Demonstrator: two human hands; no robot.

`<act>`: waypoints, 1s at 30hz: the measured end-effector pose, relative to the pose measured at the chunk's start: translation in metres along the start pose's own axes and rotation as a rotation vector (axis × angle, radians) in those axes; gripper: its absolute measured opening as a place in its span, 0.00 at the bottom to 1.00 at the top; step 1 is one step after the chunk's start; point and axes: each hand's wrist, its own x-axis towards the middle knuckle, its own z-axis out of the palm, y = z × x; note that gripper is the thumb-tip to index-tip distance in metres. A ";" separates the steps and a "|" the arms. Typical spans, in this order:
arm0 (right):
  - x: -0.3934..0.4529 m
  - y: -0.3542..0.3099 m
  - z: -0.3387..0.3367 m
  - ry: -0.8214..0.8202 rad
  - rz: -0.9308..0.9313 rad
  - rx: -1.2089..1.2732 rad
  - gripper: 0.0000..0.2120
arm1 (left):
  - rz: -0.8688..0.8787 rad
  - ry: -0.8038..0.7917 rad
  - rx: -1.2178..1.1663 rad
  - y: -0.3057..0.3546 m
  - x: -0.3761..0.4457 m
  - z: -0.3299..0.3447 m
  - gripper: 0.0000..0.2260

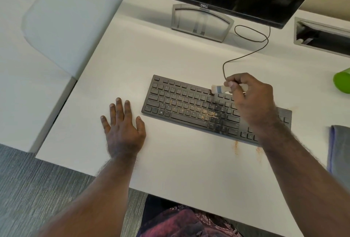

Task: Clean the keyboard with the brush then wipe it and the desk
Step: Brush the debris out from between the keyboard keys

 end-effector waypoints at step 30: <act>-0.035 -0.021 0.010 -0.255 0.073 -0.141 0.06 | -0.004 -0.018 0.004 0.000 0.001 -0.001 0.32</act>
